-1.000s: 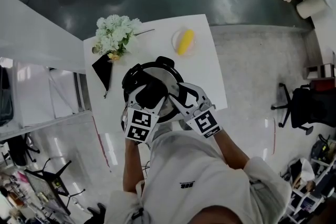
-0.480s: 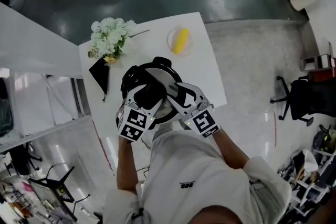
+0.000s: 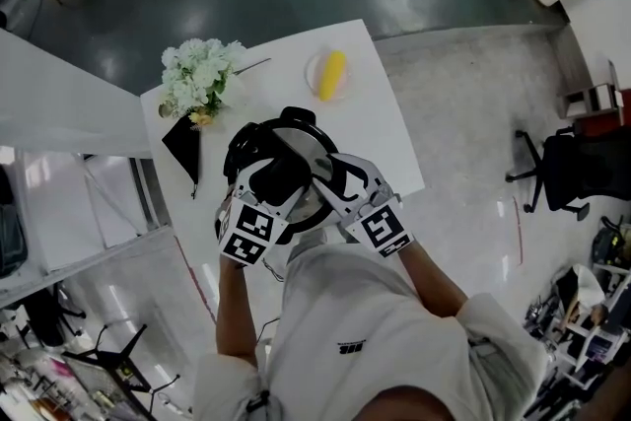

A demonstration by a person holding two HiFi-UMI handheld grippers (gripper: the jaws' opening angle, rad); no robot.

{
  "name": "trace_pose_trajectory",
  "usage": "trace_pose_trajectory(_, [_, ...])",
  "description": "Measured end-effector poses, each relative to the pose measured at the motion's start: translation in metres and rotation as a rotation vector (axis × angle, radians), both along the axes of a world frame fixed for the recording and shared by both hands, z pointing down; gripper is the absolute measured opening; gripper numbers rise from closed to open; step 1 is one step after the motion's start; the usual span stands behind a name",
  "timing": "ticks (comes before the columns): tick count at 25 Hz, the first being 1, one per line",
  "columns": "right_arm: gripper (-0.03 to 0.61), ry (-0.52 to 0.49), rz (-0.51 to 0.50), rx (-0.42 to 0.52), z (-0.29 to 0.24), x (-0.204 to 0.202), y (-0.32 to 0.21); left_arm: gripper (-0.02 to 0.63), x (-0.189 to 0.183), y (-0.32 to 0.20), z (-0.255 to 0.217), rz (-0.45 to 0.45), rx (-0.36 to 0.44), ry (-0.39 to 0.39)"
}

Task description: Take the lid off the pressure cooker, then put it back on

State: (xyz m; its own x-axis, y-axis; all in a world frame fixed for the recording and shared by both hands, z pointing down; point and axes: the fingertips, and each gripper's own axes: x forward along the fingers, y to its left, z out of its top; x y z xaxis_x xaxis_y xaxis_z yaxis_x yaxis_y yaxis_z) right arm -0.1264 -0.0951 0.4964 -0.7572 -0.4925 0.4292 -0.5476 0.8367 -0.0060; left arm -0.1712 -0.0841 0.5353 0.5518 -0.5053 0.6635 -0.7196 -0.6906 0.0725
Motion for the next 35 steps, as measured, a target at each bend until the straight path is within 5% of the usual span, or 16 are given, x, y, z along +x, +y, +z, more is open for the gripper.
trace_pose_trajectory(35, [0.166,-0.022,0.102,0.081,-0.033,0.018,0.011,0.288,-0.001,0.004,-0.033,-0.006,0.073,0.018])
